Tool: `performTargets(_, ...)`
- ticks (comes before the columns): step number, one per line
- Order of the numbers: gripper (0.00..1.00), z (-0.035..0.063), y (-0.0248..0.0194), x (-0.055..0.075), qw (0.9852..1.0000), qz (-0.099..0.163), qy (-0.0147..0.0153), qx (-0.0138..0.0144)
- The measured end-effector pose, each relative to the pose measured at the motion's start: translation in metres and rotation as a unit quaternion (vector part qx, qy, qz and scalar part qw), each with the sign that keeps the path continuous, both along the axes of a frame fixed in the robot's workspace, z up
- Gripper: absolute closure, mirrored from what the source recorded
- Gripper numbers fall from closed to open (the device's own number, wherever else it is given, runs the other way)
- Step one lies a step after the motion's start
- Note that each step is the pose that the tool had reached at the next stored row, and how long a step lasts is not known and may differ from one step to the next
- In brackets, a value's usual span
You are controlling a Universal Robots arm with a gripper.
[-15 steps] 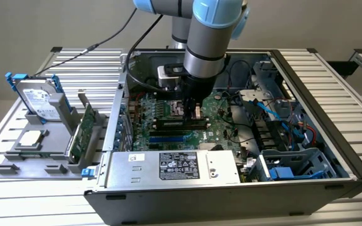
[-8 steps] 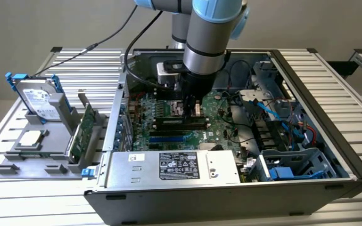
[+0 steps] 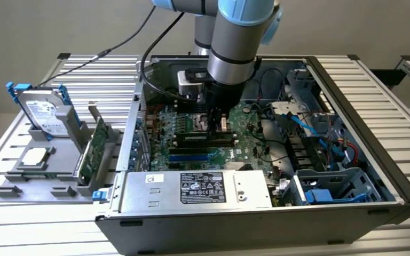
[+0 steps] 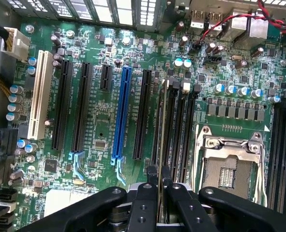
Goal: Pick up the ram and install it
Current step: 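Insert the ram into the slot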
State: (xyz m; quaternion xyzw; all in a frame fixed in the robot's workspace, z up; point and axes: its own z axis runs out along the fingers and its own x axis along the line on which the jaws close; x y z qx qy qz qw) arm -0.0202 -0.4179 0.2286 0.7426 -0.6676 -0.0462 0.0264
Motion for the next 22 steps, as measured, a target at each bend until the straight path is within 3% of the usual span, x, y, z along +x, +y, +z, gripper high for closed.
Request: performTargets(22, 0.85, -0.0015, -0.0014, 0.0015, 0.9998, -0.018, -0.0097, -0.0002)
